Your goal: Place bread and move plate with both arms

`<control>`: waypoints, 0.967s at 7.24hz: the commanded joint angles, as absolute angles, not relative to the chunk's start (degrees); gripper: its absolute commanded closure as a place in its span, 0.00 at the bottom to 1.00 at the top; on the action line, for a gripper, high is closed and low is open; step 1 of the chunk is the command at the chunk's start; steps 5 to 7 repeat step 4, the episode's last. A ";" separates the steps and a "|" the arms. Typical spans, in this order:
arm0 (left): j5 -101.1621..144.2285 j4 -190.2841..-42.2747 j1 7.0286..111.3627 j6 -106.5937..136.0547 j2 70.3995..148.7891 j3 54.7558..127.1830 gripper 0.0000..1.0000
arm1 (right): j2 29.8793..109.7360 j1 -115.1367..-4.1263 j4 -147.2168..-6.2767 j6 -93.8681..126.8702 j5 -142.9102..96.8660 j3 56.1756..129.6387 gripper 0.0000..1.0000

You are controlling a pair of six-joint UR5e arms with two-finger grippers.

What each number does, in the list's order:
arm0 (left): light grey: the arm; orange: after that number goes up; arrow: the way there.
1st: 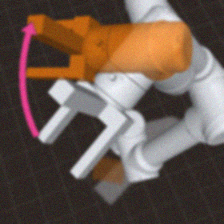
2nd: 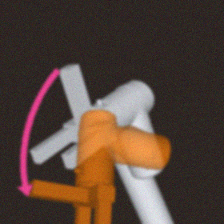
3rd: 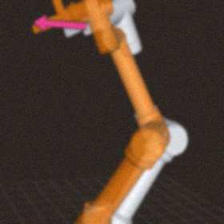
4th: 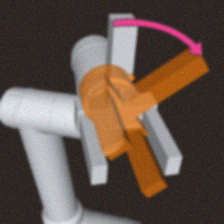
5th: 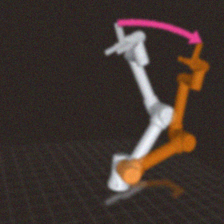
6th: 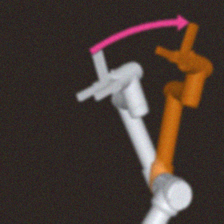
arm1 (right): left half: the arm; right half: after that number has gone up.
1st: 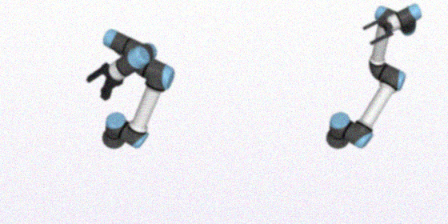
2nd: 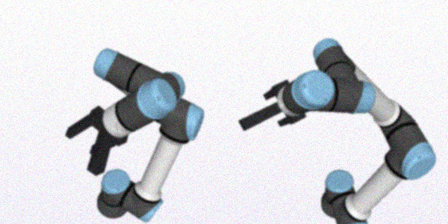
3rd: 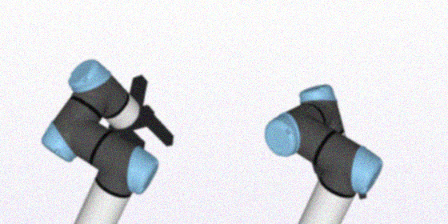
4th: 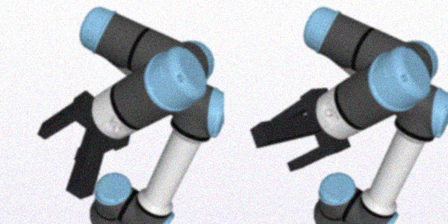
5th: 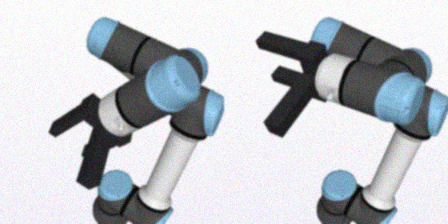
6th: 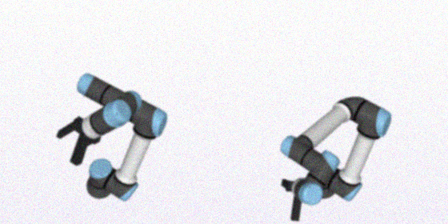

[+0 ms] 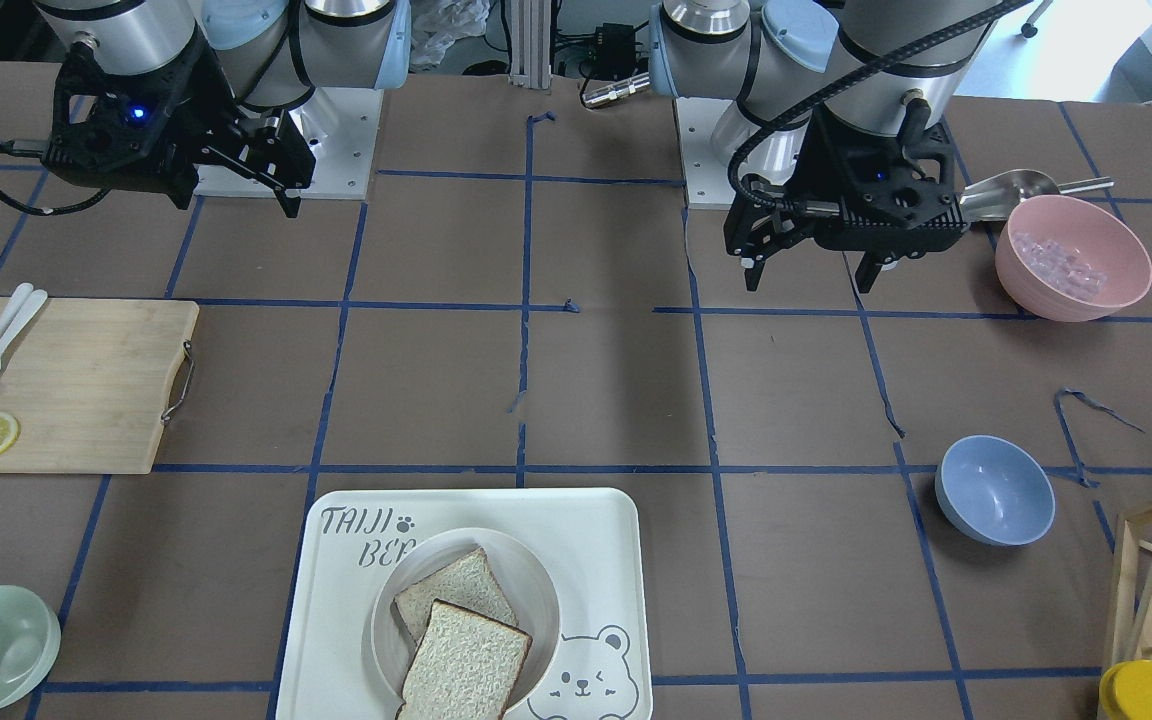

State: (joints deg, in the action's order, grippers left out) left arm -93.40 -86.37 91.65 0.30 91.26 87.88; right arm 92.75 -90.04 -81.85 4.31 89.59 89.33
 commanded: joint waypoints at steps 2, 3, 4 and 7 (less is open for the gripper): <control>-93.16 -86.84 90.70 1.23 90.44 88.86 0.00 | 92.90 -90.00 -81.83 4.31 89.39 88.86 0.00; -92.64 -86.84 90.70 1.58 90.44 89.12 0.00 | 92.90 -90.00 -81.83 4.31 89.38 88.86 0.00; -91.16 -86.84 90.70 4.02 90.44 88.77 0.00 | 92.90 -90.00 -81.83 4.31 89.38 88.86 0.00; -91.16 -86.84 90.70 4.02 90.44 88.77 0.00 | 92.90 -90.00 -81.83 4.31 89.38 88.86 0.00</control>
